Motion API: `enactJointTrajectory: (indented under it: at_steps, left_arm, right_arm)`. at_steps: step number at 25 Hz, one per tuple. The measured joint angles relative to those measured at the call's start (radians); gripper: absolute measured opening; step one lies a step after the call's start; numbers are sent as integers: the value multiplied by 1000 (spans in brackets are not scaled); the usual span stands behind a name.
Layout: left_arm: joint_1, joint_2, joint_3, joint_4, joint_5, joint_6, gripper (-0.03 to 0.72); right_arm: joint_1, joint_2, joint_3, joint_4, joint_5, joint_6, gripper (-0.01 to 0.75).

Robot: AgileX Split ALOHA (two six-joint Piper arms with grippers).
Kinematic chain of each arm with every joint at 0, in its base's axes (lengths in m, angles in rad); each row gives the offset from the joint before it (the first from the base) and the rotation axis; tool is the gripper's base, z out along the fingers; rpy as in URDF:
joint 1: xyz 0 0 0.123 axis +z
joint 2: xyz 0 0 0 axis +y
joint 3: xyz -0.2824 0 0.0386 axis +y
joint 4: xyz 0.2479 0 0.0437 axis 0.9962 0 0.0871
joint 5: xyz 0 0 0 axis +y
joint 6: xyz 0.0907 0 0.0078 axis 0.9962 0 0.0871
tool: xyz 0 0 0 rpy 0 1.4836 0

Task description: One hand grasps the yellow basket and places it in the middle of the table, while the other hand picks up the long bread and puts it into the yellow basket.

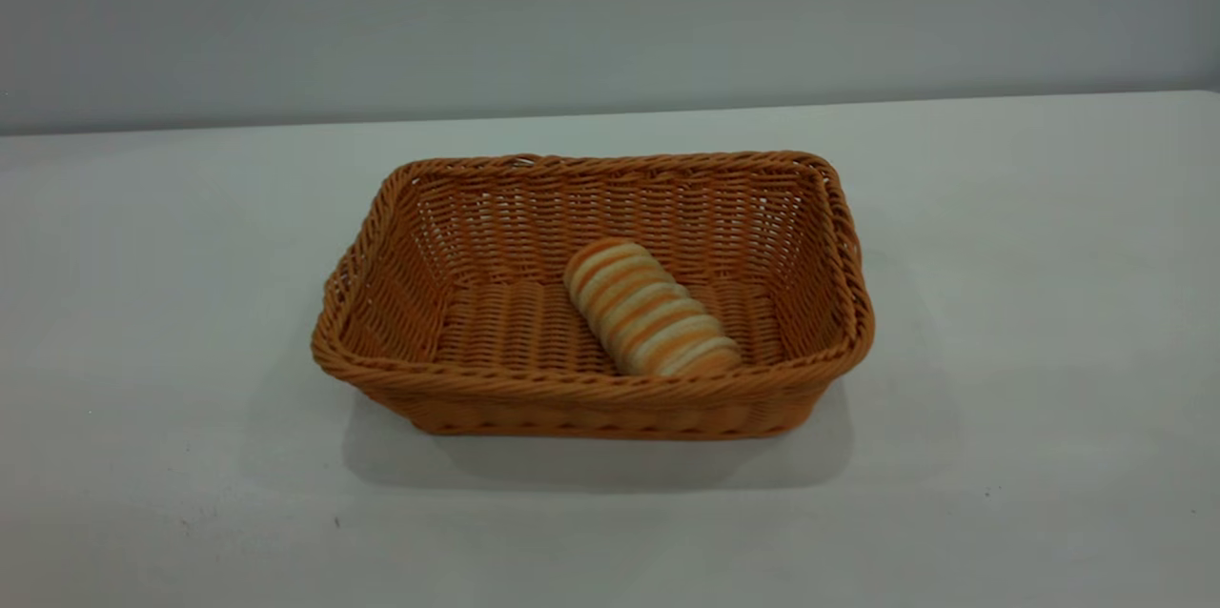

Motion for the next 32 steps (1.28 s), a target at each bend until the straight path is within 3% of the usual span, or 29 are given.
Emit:
enactJointTrajectory:
  at_steps: [8, 15, 22, 32]
  left_arm:
    - [7, -153, 0, -1, 4, 0, 576]
    - [166, -319, 0, -5, 14, 0, 576]
    - [181, -460, 0, -5, 27, 0, 576]
    - [181, -465, 0, -5, 31, 0, 576]
  right_arm:
    - [-30, -76, 0, 2, 4, 0, 550]
    - [-197, -269, 0, 2, 9, 0, 550]
    - [-202, -292, 0, 2, 15, 0, 545]
    - [-202, -292, 0, 3, 16, 1, 538]
